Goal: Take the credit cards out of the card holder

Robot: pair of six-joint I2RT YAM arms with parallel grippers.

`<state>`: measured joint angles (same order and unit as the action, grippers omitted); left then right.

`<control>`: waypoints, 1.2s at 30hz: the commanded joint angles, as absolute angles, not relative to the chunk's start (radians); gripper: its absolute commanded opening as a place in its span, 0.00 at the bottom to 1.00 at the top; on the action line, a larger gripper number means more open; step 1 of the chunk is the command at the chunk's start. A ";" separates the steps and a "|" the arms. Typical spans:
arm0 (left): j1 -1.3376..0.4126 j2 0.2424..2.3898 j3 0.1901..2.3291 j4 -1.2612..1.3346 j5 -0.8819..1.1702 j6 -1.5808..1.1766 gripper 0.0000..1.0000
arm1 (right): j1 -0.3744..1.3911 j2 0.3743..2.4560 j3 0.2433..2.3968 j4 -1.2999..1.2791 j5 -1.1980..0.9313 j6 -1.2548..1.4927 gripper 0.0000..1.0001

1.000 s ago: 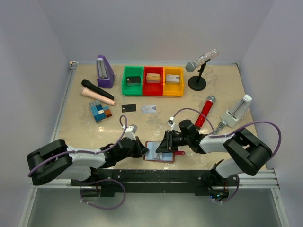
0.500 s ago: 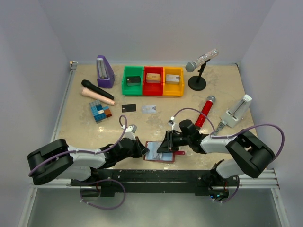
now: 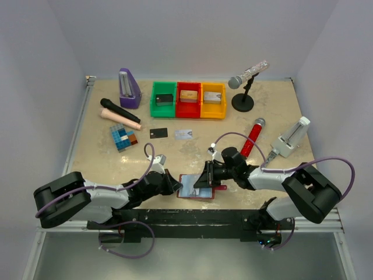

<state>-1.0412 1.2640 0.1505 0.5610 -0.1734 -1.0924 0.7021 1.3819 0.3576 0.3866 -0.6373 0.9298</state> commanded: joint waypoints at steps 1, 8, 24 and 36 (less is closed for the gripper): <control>-1.045 1.281 0.112 0.462 -0.207 -1.089 0.00 | 0.704 1.350 0.370 0.408 -0.629 0.928 0.13; -1.045 1.259 0.100 0.439 -0.230 -1.100 0.00 | 0.704 1.354 0.360 0.434 -0.644 0.962 0.06; -1.045 1.200 0.087 0.373 -0.281 -1.106 0.00 | 0.696 1.353 0.356 0.426 -0.646 1.003 0.10; -1.045 1.134 0.069 0.318 -0.322 -1.118 0.00 | 0.681 1.307 0.359 0.325 -0.635 0.965 0.00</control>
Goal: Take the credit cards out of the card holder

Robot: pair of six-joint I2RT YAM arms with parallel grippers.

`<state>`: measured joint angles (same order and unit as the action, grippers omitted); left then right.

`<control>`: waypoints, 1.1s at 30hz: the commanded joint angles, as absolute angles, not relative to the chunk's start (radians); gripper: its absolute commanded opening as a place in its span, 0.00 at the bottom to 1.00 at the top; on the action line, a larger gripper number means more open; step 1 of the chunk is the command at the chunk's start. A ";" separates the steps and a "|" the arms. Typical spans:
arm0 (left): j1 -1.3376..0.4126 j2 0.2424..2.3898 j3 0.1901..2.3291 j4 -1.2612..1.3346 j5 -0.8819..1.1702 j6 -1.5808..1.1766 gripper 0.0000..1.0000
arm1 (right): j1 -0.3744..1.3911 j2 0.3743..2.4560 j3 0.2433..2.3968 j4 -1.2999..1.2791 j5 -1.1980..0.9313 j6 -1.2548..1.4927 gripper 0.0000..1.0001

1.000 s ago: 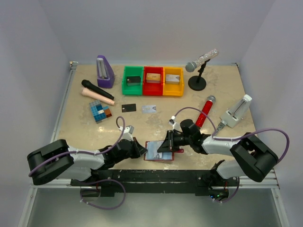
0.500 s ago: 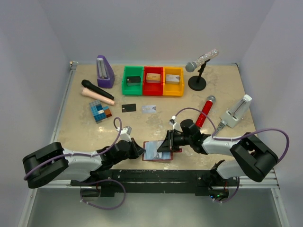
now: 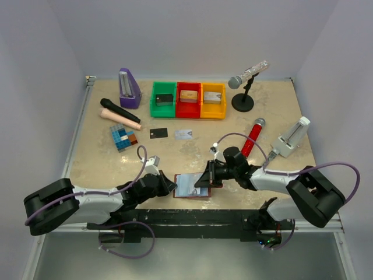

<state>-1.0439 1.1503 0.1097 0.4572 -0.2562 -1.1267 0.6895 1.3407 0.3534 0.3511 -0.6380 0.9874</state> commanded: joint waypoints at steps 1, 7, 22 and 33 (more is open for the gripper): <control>-1.045 1.126 0.068 0.311 -0.327 -1.117 0.00 | 0.681 1.307 0.357 0.321 -0.637 0.963 0.00; -1.045 1.104 0.067 0.307 -0.322 -1.111 0.00 | 0.675 1.302 0.357 0.304 -0.634 0.960 0.00; -1.045 0.833 0.227 0.154 -0.265 -1.046 0.62 | 0.673 0.933 0.451 -0.060 -0.474 0.763 0.00; -1.037 0.658 0.109 0.587 -0.092 -1.052 0.66 | 0.738 0.738 0.403 0.156 -0.610 0.744 0.00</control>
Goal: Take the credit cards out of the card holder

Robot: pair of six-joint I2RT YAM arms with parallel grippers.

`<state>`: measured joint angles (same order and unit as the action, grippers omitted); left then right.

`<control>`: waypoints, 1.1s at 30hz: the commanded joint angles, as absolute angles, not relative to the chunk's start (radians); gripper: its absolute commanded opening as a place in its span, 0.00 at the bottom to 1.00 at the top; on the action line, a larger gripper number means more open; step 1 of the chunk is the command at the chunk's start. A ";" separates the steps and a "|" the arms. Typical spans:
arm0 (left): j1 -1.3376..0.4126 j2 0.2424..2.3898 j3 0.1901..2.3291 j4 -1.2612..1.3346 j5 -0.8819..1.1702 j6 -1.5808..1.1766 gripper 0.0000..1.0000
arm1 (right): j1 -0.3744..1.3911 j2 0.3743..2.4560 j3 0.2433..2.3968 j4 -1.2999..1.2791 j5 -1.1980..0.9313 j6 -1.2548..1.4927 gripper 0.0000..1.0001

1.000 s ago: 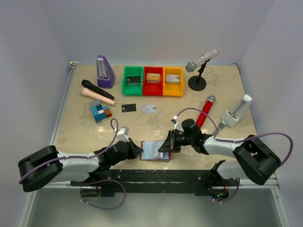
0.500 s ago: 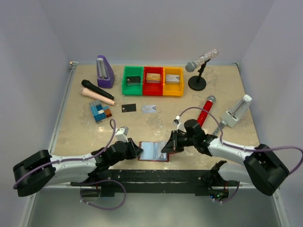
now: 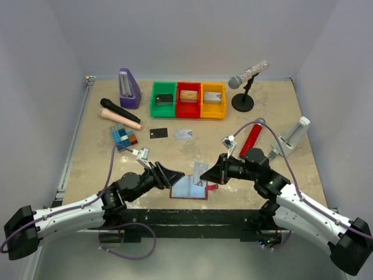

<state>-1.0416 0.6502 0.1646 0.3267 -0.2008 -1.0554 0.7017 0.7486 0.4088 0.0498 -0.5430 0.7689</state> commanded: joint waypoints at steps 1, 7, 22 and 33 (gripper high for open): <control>-1.035 0.670 0.109 0.627 -0.066 -1.042 0.65 | 0.745 0.747 0.406 0.167 -0.618 0.749 0.00; -1.035 0.781 0.137 0.760 0.087 -1.022 0.58 | 0.779 0.779 0.413 0.233 -0.647 0.776 0.00; -1.034 0.717 0.075 0.769 0.014 -1.054 0.68 | 0.805 0.726 0.416 0.184 -0.583 0.775 0.00; -1.031 0.615 0.080 0.679 -0.005 -1.026 0.70 | 0.807 0.778 0.439 0.199 -0.624 0.781 0.00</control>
<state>-1.0298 0.5941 0.0696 0.6445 -0.0135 -1.0378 0.8059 0.7551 0.4084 0.1757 -0.6132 0.7856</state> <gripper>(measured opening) 0.704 0.010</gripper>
